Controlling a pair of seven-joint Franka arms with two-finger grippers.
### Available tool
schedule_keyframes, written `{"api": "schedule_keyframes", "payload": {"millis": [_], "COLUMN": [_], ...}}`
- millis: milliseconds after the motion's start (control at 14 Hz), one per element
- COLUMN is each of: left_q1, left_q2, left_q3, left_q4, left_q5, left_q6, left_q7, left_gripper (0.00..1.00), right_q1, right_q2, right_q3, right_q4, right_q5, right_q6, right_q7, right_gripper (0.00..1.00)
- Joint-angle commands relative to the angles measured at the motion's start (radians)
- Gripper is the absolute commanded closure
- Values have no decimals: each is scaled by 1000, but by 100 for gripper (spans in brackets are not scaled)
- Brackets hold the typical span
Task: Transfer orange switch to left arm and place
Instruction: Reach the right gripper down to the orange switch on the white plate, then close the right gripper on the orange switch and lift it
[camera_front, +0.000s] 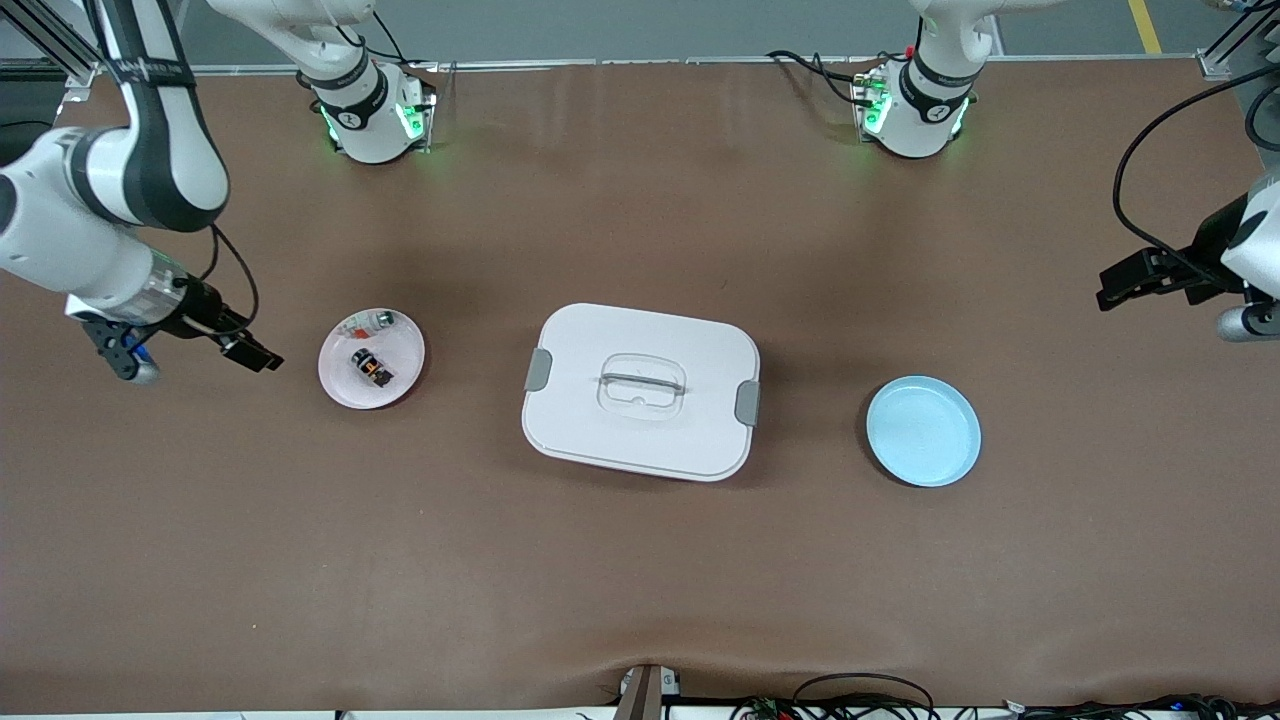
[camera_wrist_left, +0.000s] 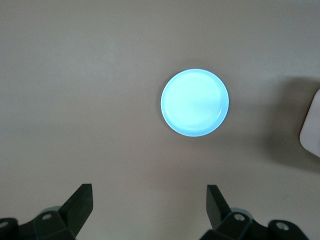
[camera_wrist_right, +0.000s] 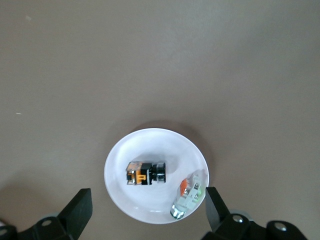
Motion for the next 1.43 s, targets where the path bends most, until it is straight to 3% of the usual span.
{"api": "schedule_keyframes", "payload": {"millis": [0, 429, 1143, 1357], "left_q1": [3, -8, -6, -6], "left_q2": [41, 110, 145, 145], "left_q3": [-2, -2, -2, -2], "left_q4": [17, 17, 16, 17], "left_q5": [-4, -7, -10, -12], "left_q6": [54, 145, 180, 180], "left_q7": [-5, -10, -12, -12], "left_gripper": [0, 0, 0, 0], "right_q1": [30, 121, 165, 167], "right_q2": [42, 157, 238, 266], "right_q3": [7, 7, 5, 5], "right_q4": [-30, -70, -72, -96], "right_q5": [4, 1, -79, -93], "right_q6": [74, 252, 291, 367], "right_q7": [25, 95, 96, 96], "right_gripper": [0, 0, 0, 0]}}
